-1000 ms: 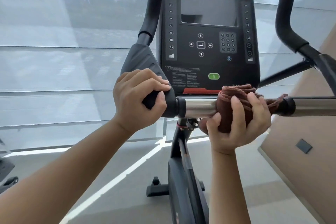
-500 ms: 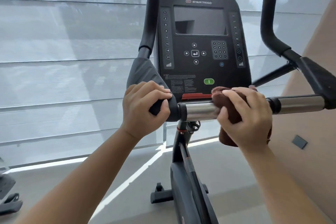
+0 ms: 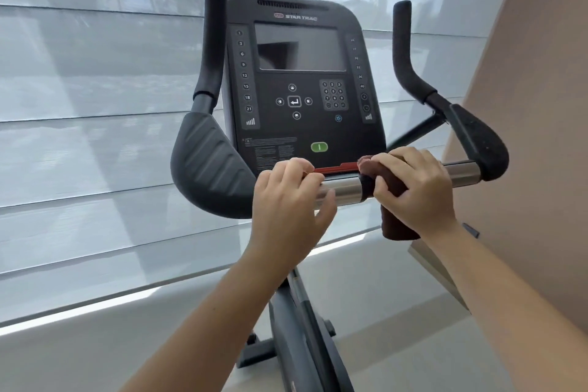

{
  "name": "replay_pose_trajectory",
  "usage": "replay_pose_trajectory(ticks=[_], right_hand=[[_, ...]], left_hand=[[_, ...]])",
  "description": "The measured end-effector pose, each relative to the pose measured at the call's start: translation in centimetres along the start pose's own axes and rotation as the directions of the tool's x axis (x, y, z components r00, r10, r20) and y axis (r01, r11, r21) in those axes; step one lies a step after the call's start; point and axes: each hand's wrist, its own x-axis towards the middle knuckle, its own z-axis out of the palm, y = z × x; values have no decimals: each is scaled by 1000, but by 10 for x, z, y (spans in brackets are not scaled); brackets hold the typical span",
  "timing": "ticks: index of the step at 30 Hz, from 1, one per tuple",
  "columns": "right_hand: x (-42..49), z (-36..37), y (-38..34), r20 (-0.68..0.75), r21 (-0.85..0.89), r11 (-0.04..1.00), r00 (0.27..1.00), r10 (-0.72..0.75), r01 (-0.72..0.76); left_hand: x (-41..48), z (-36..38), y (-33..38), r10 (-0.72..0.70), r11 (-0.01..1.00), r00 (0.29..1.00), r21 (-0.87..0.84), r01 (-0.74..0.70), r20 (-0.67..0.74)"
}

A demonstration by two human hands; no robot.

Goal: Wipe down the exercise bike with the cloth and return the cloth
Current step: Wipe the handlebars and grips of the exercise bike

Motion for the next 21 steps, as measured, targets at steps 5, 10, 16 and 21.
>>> replay_pose_trajectory(ticks=[5,10,16,21], right_hand=[[-2,0,3,-43,10,995,994,97,-97],[-1,11,-28,-35,101,989,993,115,-111],[33,-20,11,495,97,990,868,43,-105],[57,-12,9,751,197,968,658,-45,-159]], left_hand=[[3,21,3,-19,996,999,86,22,-37],[1,29,-1,55,994,982,106,-36,-180],[-1,30,-3,97,991,978,113,-76,-185],[1,33,-3,131,986,959,129,-101,-252]])
